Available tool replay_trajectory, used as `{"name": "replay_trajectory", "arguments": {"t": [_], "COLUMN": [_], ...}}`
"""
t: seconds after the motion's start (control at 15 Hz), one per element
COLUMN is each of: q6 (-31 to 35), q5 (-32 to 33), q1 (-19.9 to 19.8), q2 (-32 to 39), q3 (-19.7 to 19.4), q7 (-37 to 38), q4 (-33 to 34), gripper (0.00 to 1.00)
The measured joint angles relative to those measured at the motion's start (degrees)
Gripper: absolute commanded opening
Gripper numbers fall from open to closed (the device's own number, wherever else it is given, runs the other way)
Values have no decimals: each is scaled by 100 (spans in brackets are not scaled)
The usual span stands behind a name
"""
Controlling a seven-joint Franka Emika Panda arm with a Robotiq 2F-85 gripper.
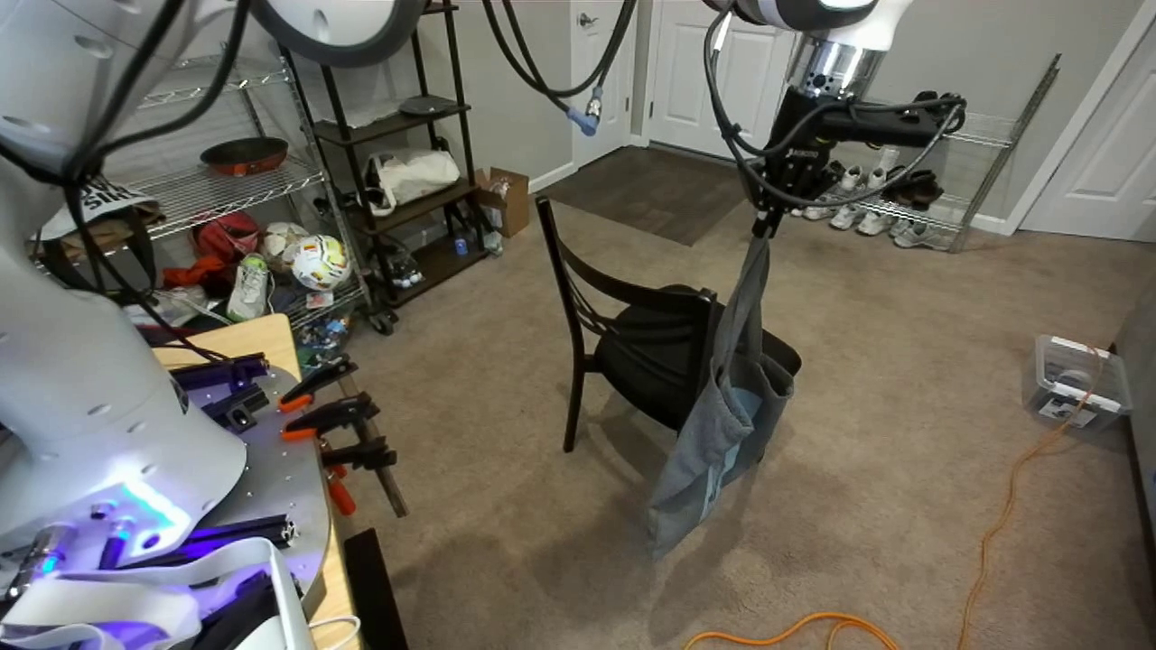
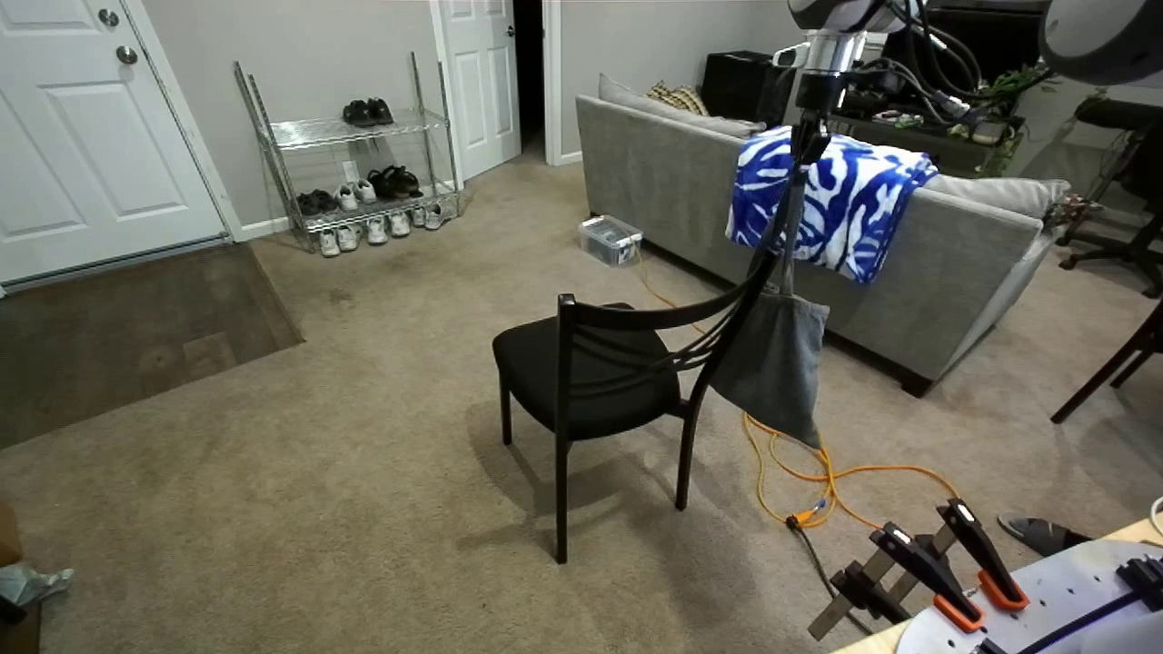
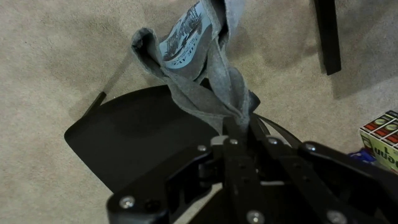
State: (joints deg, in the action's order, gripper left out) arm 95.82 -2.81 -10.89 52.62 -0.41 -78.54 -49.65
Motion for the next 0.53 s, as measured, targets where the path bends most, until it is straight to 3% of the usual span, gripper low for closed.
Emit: {"name": "replay_trajectory", "arguments": {"t": [0.53], "q6": [0], "q5": [117], "q1": [714], "q2": [-28], "q3": [138], "q7": [-142], "q4": [-9], "gripper": [3]}}
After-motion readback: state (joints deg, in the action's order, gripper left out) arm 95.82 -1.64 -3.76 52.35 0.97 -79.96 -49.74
